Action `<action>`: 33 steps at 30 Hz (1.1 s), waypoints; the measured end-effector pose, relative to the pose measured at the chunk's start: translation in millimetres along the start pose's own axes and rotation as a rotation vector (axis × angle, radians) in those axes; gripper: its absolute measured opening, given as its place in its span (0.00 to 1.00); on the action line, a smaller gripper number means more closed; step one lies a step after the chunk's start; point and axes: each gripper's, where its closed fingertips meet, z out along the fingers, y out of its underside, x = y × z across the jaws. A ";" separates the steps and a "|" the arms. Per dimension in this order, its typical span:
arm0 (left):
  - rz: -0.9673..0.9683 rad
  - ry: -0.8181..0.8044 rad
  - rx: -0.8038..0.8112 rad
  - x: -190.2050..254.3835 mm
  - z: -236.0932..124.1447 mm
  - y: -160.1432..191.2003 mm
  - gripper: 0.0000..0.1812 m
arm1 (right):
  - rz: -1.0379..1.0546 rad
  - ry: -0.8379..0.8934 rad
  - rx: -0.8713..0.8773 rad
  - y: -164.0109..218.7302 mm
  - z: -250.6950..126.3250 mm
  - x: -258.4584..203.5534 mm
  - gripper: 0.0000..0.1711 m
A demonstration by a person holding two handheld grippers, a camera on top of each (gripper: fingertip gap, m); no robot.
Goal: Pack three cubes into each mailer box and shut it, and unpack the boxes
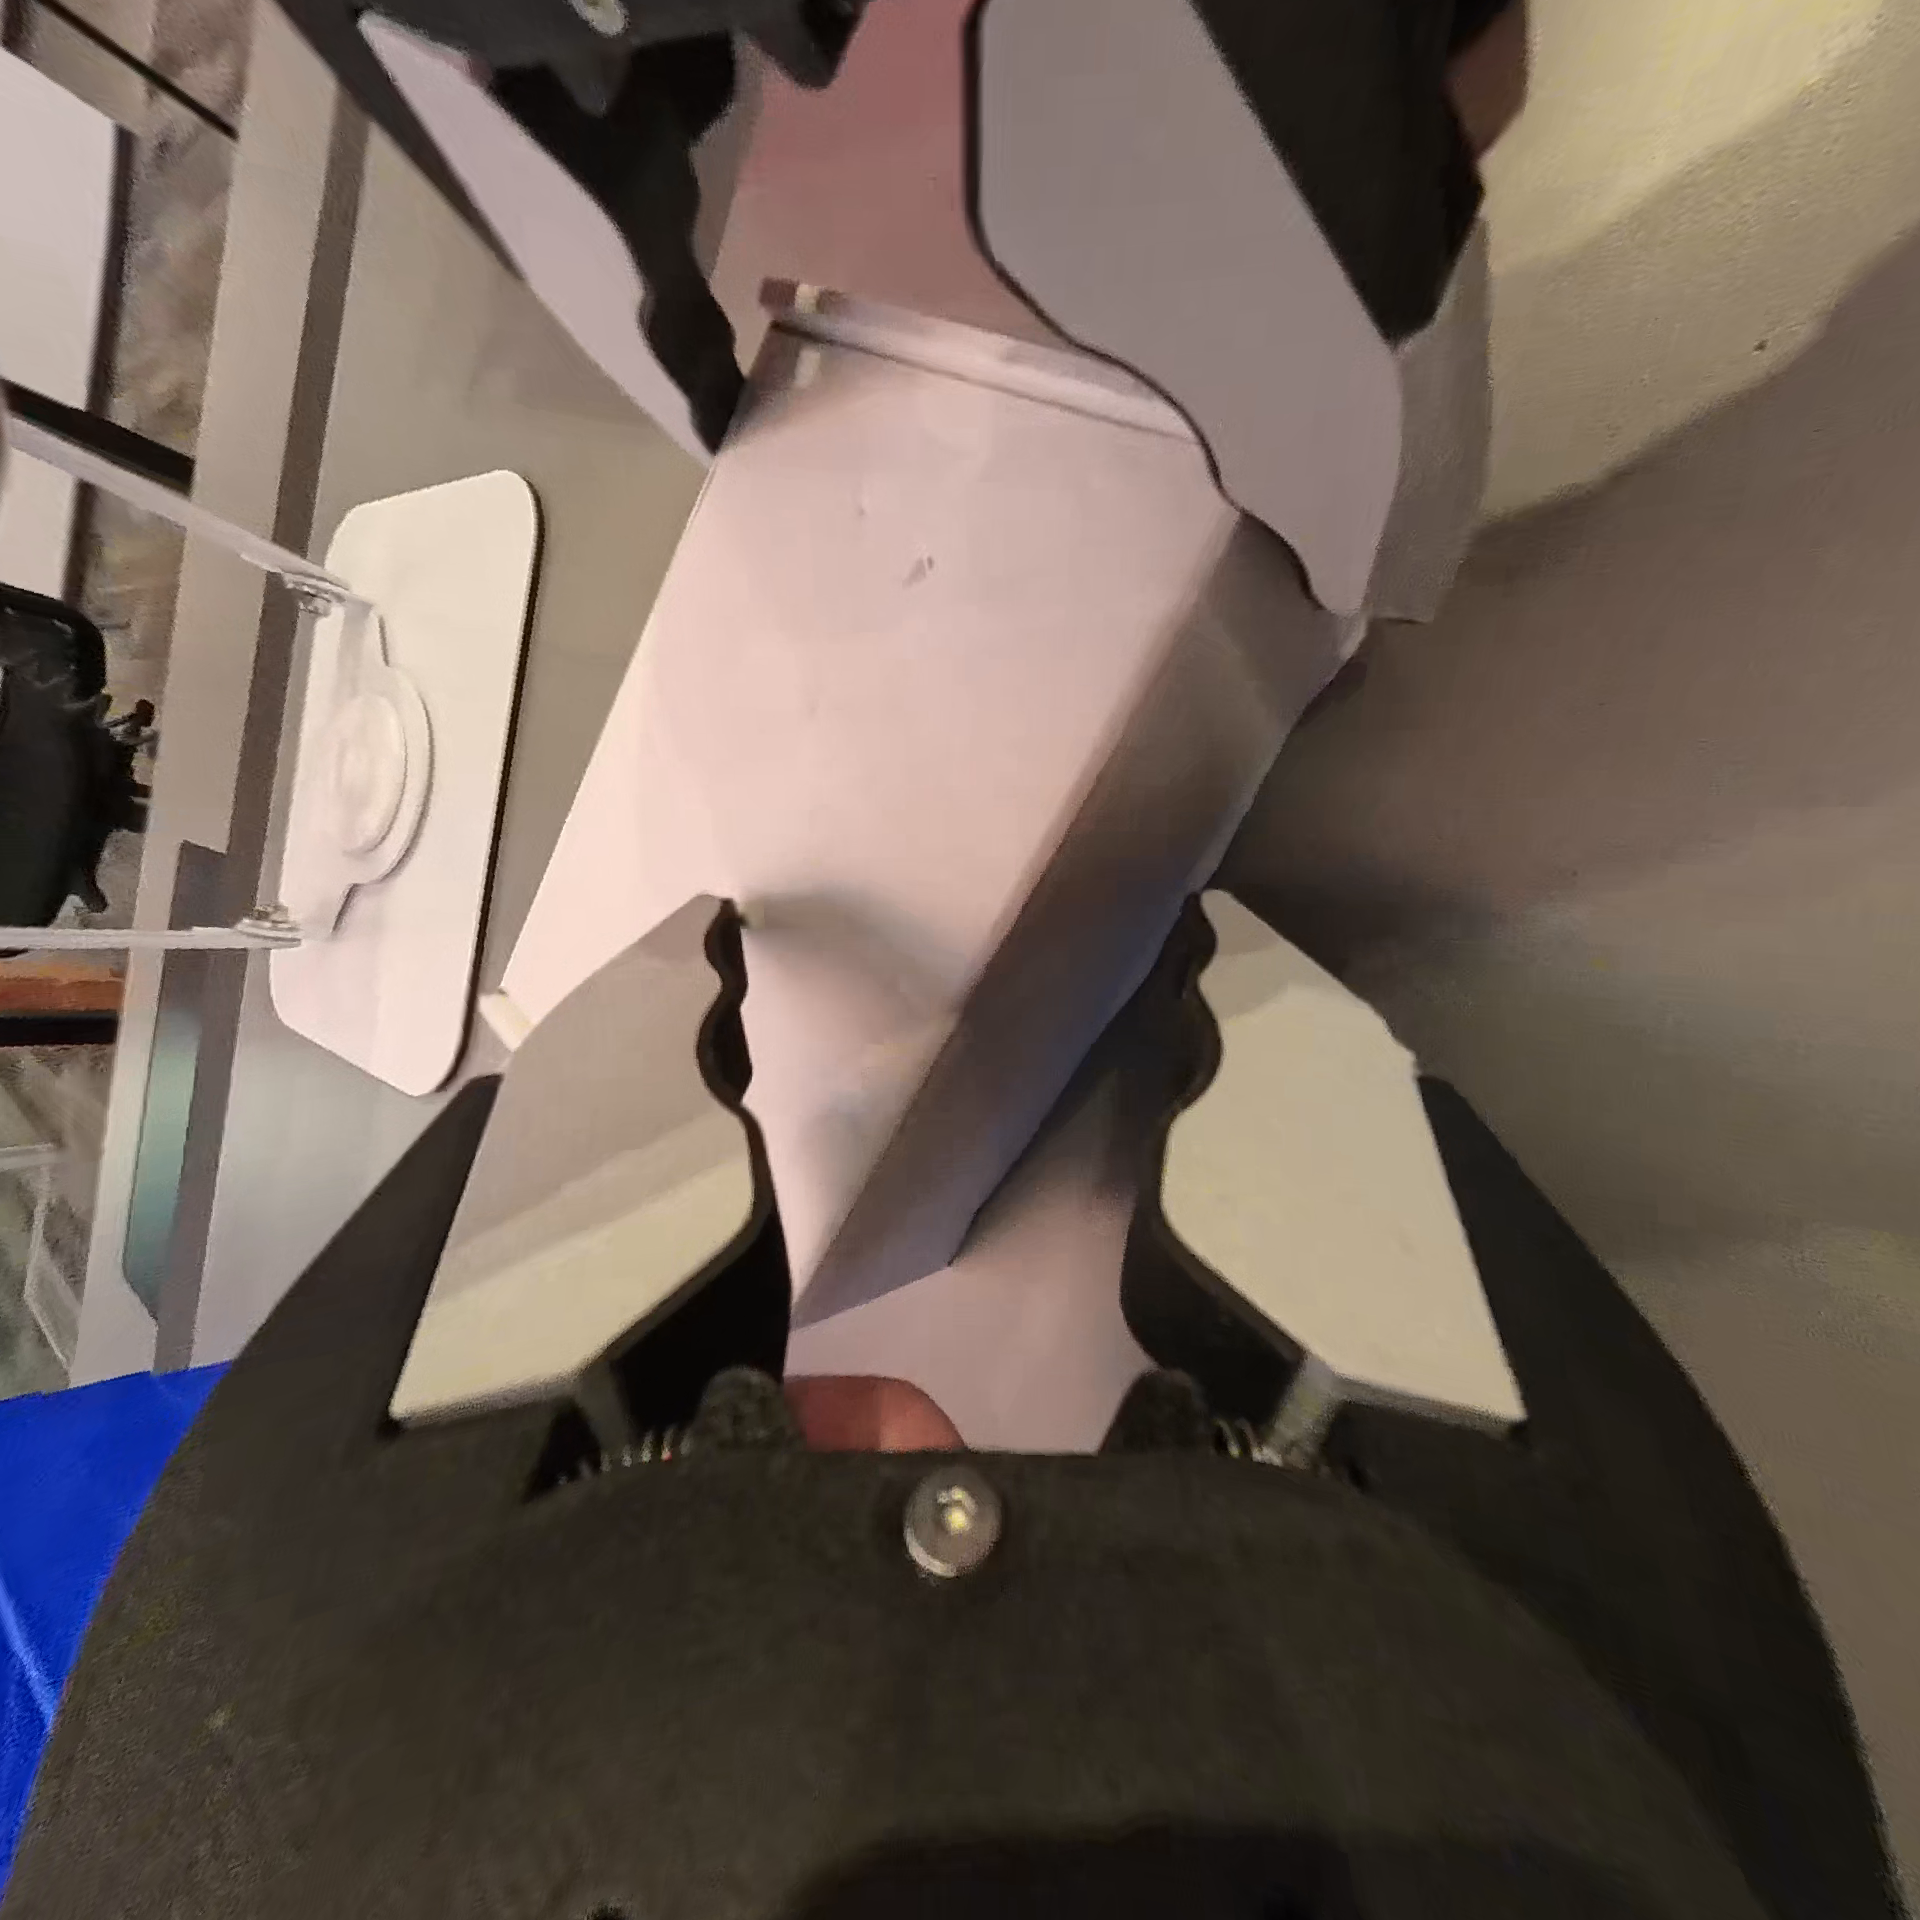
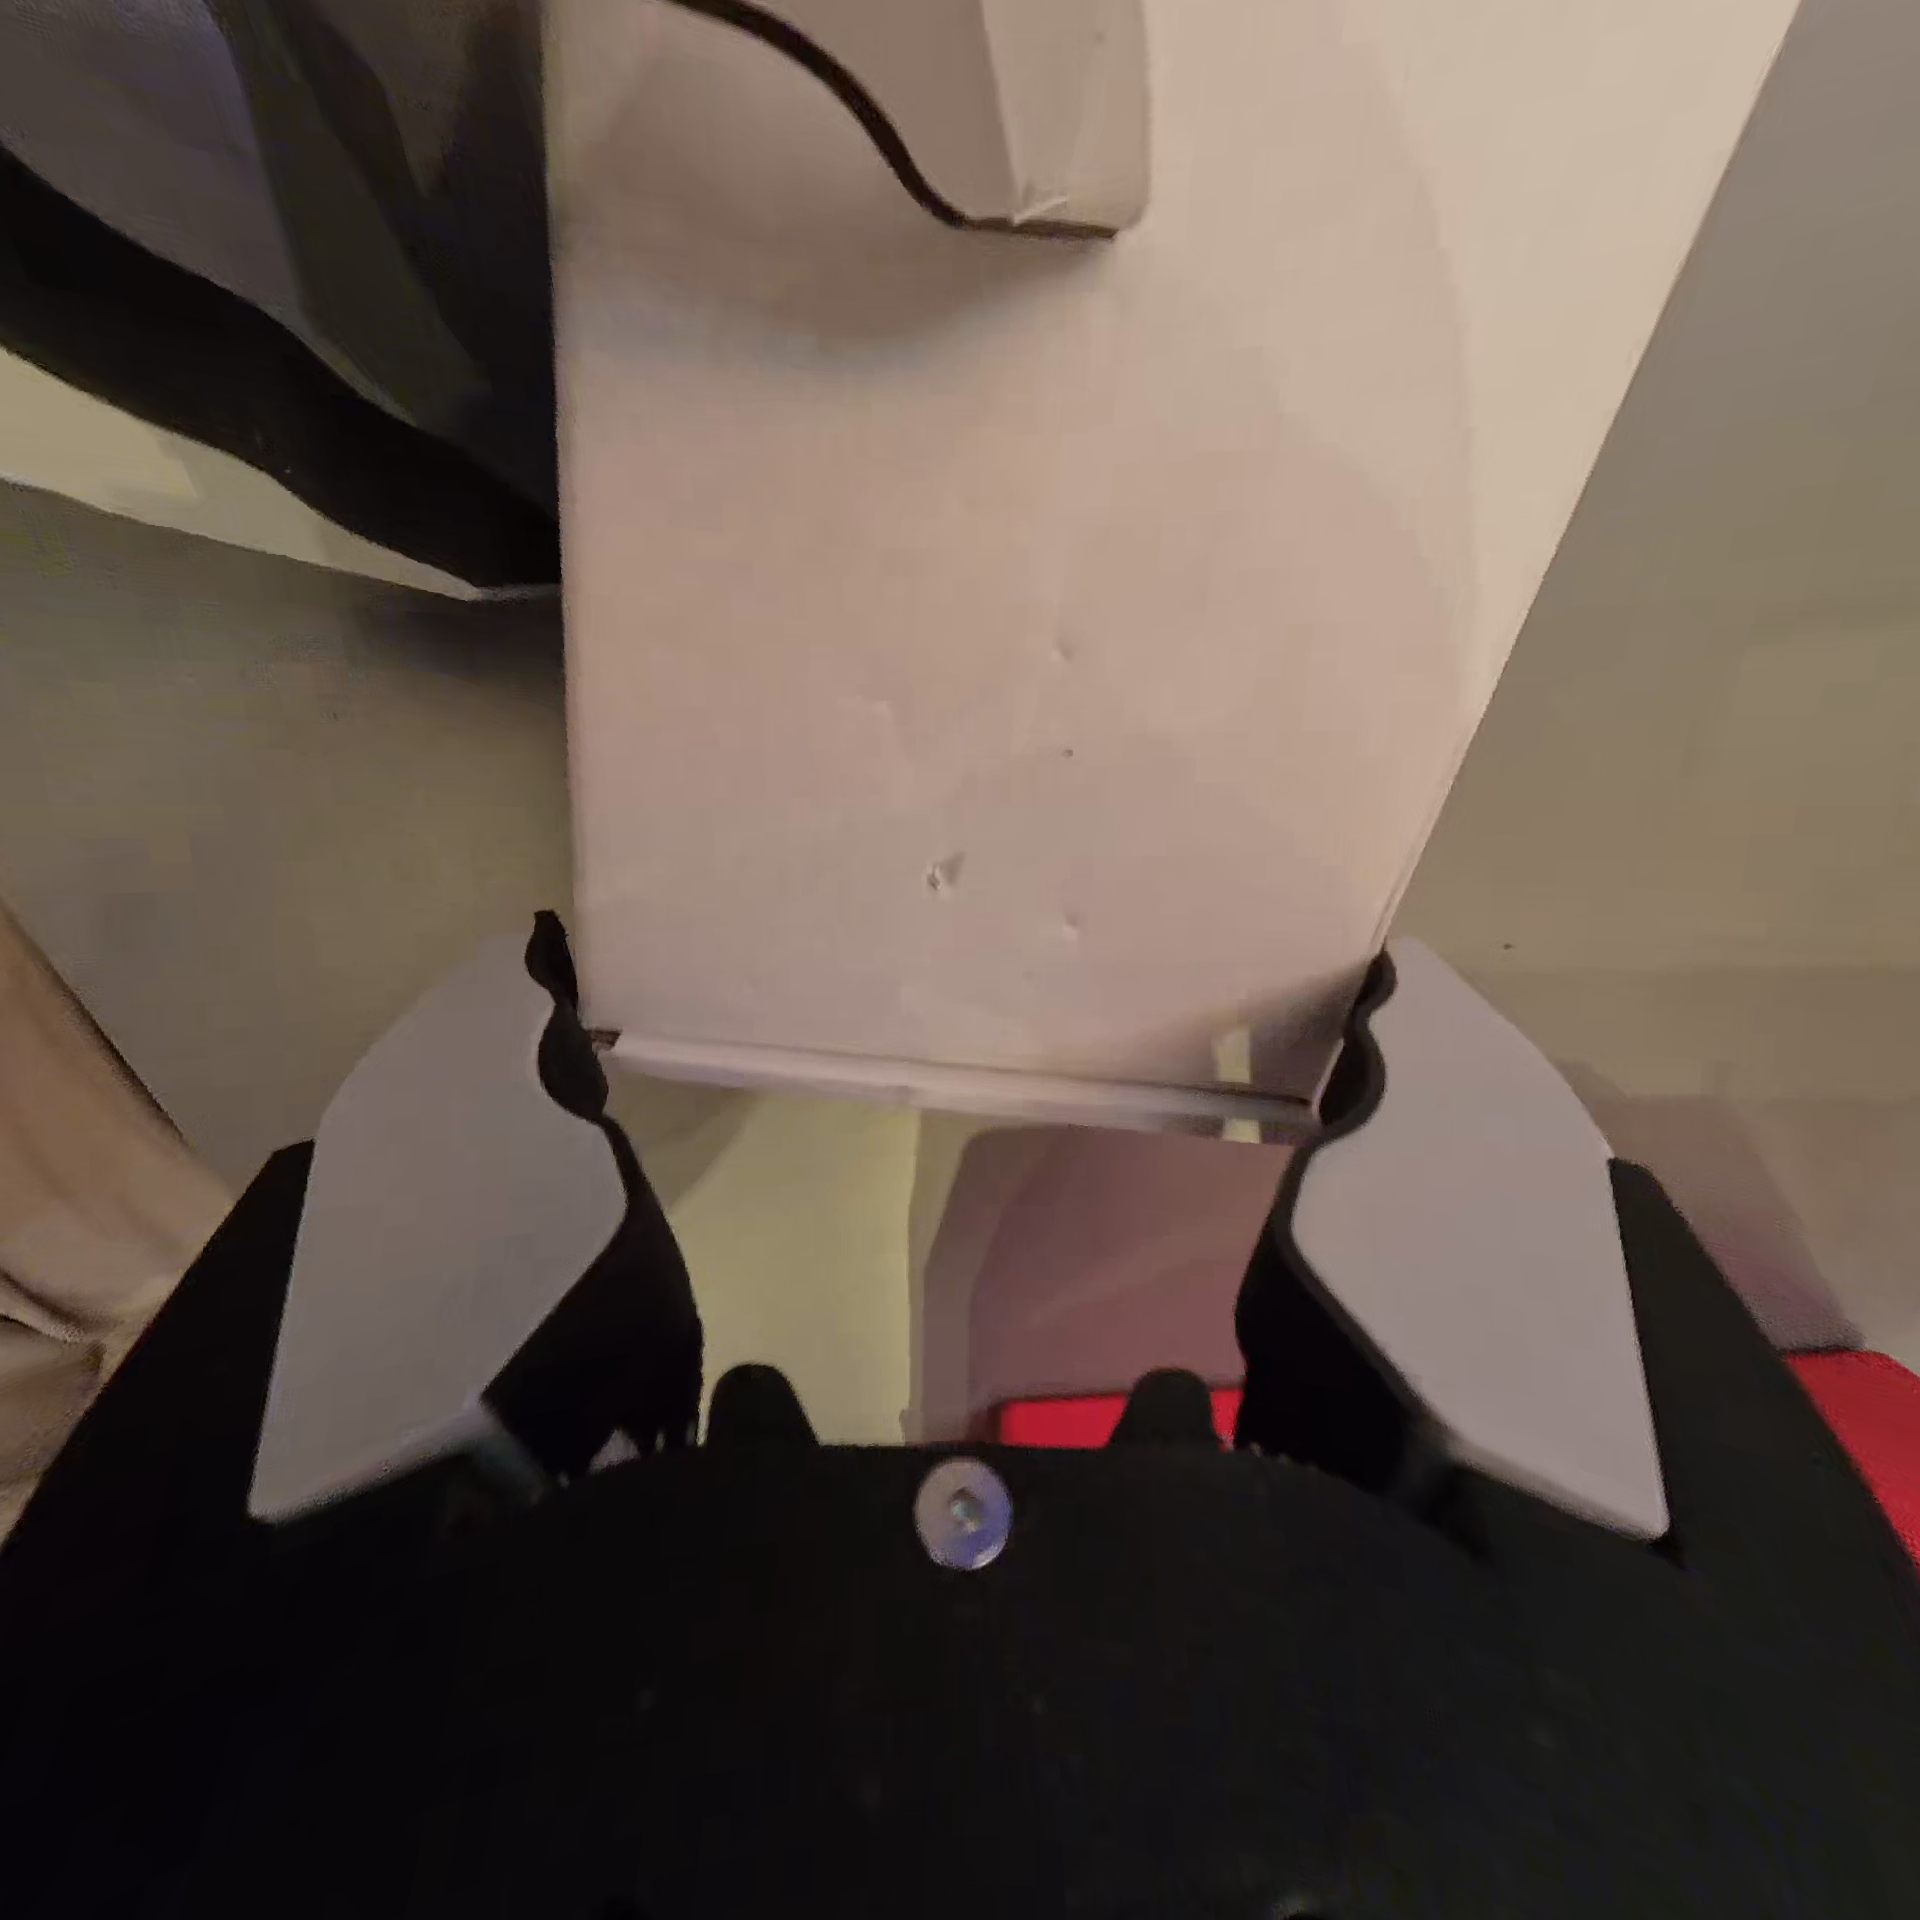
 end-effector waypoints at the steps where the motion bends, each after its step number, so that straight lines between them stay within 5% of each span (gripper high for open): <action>1: -0.004 -0.007 -0.009 -4.1 -1.1 2.4 0.42 | 0.016 -0.005 0.018 -1.2 0.0 -1.6 0.79; 10: -0.039 -0.076 -0.018 -7.6 -1.6 0.3 0.47 | 0.097 -0.104 0.092 7.5 -3.3 -24.6 0.86; 15: 0.002 -0.066 0.054 4.0 -7.1 -11.3 0.49 | 0.168 -0.097 0.131 7.0 -4.5 -29.1 0.77; 28: -0.059 -0.053 0.069 7.3 -2.3 -16.5 0.56 | 0.208 -0.066 0.155 0.9 -1.4 -31.6 0.76; 33: 0.036 -0.037 0.133 17.5 -9.9 -24.0 0.51 | 0.215 -0.050 0.182 0.6 -1.6 -27.5 0.72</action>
